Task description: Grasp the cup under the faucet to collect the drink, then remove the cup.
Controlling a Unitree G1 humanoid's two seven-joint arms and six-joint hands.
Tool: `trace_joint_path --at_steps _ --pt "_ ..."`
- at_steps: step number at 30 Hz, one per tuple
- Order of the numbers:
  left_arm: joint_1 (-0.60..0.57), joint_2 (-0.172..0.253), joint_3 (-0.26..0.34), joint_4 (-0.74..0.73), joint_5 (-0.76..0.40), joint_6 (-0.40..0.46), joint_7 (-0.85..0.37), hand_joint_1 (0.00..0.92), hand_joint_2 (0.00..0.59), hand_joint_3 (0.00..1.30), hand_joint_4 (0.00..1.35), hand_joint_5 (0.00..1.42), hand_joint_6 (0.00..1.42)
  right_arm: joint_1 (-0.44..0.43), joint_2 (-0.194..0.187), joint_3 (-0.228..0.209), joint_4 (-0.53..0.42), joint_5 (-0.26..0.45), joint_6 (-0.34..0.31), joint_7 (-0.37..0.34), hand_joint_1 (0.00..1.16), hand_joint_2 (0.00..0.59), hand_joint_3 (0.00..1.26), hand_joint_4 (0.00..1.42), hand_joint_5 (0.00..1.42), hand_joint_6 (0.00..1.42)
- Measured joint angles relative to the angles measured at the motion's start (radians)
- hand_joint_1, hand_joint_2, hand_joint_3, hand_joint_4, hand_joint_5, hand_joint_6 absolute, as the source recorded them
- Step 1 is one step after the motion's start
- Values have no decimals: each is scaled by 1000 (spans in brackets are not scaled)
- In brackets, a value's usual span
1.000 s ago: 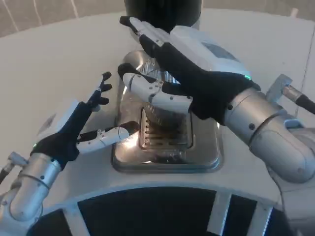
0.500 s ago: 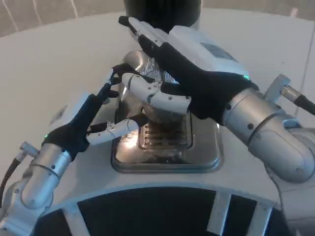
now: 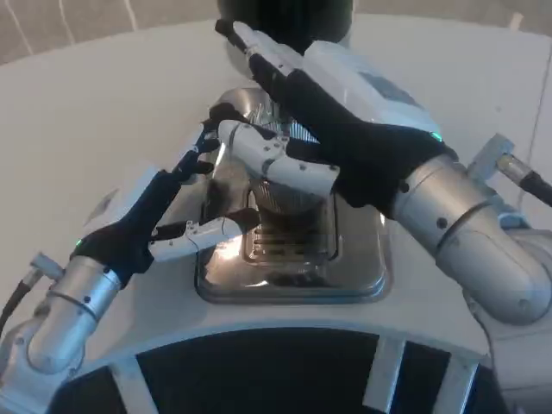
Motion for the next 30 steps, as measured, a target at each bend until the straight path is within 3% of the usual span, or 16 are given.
trace_joint_path --at_steps 8,18,24,30 --pt "0 4 0 9 -1 -3 -8 218 31 0 0 184 185 64 9 -34 -41 -19 -31 -66 137 513 0 0 0 0" --pt "0 2 -3 11 -1 -5 -12 218 32 0 0 186 185 123 45 -41 -92 -62 -103 -116 154 515 0 0 0 0" --pt "0 2 -4 10 -1 -10 -20 218 32 0 0 186 185 175 39 -52 -145 -109 -127 -118 183 507 0 0 0 0" --pt "1 1 -4 5 -1 -15 -28 211 34 0 0 187 184 253 17 -76 -259 -215 -133 -78 192 511 0 0 0 0"
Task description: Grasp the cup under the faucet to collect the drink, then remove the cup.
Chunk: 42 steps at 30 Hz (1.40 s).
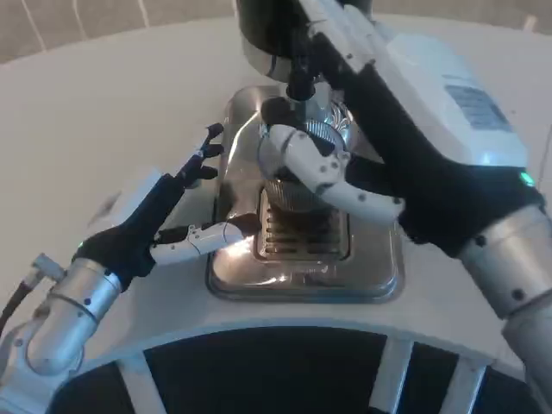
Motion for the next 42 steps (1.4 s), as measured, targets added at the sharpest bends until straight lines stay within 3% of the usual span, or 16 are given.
trace_joint_path --at_steps 8,12,17,26,31,35,42 --pt "2 -2 0 -8 0 -2 -2 207 34 0 0 187 184 85 5 -77 -110 -74 -1 74 200 518 0 0 0 0" --pt "2 -4 -1 -8 0 -2 -2 206 34 0 0 187 183 144 20 -94 -160 -120 -1 113 207 520 0 0 0 0" --pt "2 -16 -2 -6 -2 -5 -3 206 34 0 0 194 188 286 37 -113 -213 -199 -11 179 218 518 0 0 0 0" --pt "0 -23 2 10 -32 -18 -11 205 35 0 0 202 193 423 42 -219 -213 -209 -34 218 231 518 0 0 0 0" --pt "-1 -24 4 13 -37 -23 -18 205 35 0 0 207 194 482 74 -244 -213 -217 -63 230 237 517 0 0 0 0" --pt "-2 -27 7 15 -55 -24 -30 208 34 0 0 209 195 550 116 -256 -215 -224 -122 243 240 517 0 0 0 0" --pt "-16 -35 8 15 -77 -24 -46 228 33 0 0 211 206 625 147 -275 -215 -236 -173 280 245 517 0 0 0 0"
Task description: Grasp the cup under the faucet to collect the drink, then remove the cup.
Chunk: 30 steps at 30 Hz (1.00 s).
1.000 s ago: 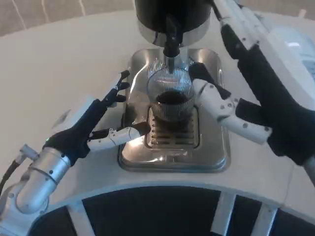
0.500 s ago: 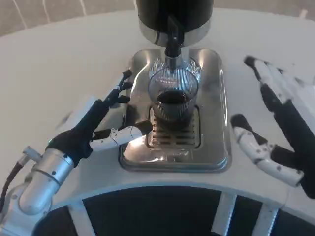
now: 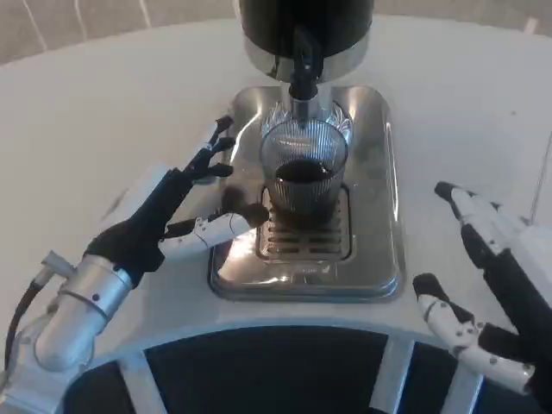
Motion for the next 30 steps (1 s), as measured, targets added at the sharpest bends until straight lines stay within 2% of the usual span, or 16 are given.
trace_joint_path --at_steps 6,10,19,25,30 --pt "-21 -12 0 27 0 -14 -8 265 41 0 0 234 226 35 30 19 0 -18 -21 29 249 519 0 0 0 0" --pt "-46 -21 0 51 0 -35 -8 280 38 0 0 238 238 50 36 32 0 -28 -34 38 293 547 0 0 0 0" --pt "-97 -40 0 130 -13 -109 -30 316 40 0 0 257 264 72 50 32 0 -36 -36 53 328 534 0 0 0 0" --pt "-123 -41 -3 182 -15 -134 -41 408 50 0 0 279 293 74 50 25 0 -33 -36 58 336 535 0 0 0 0" --pt "-146 -52 -9 215 -10 -141 -41 447 51 0 0 298 319 69 50 34 0 -34 -36 65 341 535 0 0 0 0"
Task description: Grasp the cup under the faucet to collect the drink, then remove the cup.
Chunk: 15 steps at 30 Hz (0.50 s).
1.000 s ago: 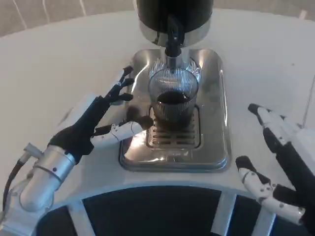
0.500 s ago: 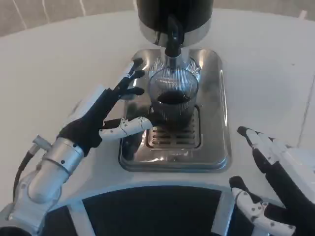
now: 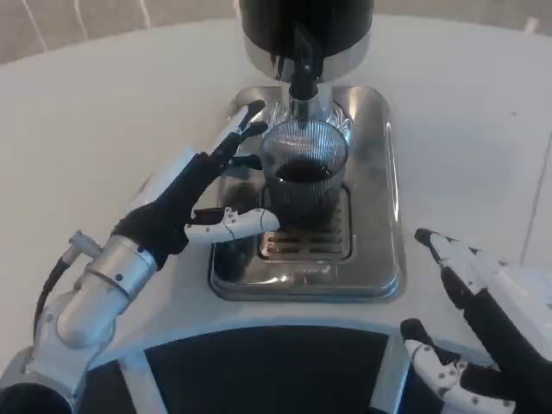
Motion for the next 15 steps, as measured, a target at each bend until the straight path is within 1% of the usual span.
trace_joint_path --at_steps 7,10,15 --pt "-29 -27 -3 32 13 -1 3 474 54 0 0 322 348 -1 4 12 0 -5 0 12 343 539 0 0 0 0" --pt "-37 -33 -2 41 13 -2 8 493 54 0 0 342 368 -1 12 26 0 -19 0 18 345 538 0 0 0 0" --pt "-44 -45 0 66 11 -5 10 496 54 0 0 350 374 1 20 39 0 -42 -2 25 349 535 0 0 0 0"
